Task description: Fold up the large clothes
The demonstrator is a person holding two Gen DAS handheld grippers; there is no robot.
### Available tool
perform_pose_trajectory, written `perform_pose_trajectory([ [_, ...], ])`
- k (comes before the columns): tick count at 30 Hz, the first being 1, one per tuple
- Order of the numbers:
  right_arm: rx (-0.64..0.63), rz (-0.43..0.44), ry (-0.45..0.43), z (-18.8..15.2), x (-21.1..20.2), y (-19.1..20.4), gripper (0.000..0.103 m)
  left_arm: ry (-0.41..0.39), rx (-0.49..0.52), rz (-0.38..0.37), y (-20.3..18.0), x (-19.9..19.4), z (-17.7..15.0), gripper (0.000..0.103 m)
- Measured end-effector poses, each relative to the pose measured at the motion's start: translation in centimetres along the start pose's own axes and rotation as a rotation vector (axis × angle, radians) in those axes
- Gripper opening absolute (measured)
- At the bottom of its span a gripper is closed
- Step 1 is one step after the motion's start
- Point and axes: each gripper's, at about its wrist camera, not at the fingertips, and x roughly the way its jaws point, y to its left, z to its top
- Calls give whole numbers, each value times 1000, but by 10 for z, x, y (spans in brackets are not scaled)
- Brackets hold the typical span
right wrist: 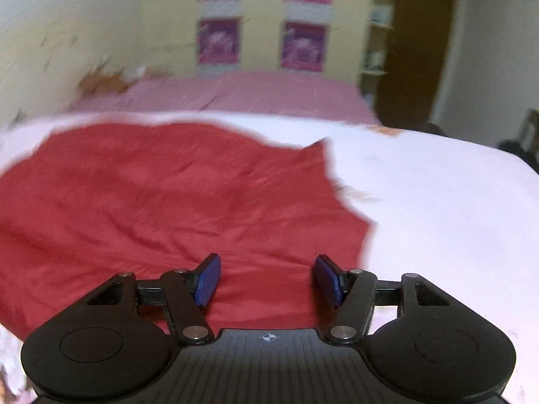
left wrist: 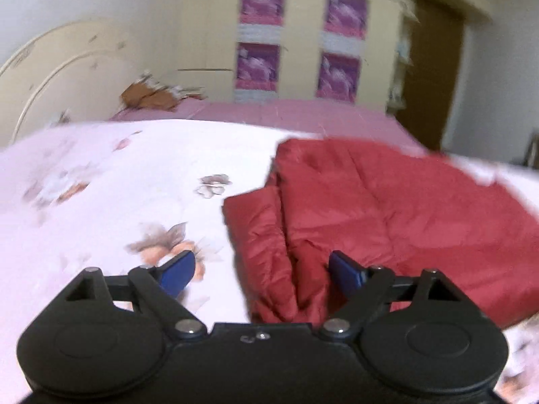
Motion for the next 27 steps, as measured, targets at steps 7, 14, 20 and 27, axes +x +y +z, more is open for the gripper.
perform_pose_trajectory([
  [7, 522, 156, 41, -44, -51, -62, 81, 84, -501, -203, 16, -28, -33, 81],
  [14, 835, 331, 94, -78, -29, -76, 77, 60, -760, -262, 25, 3, -50, 76],
  [20, 874, 334, 52, -68, -13, -78, 68, 60, -712, -225, 19, 39, -29, 65],
  [27, 798, 314, 75, -48, 19, -66, 29, 94, -589, -179, 3, 64, -8, 32],
])
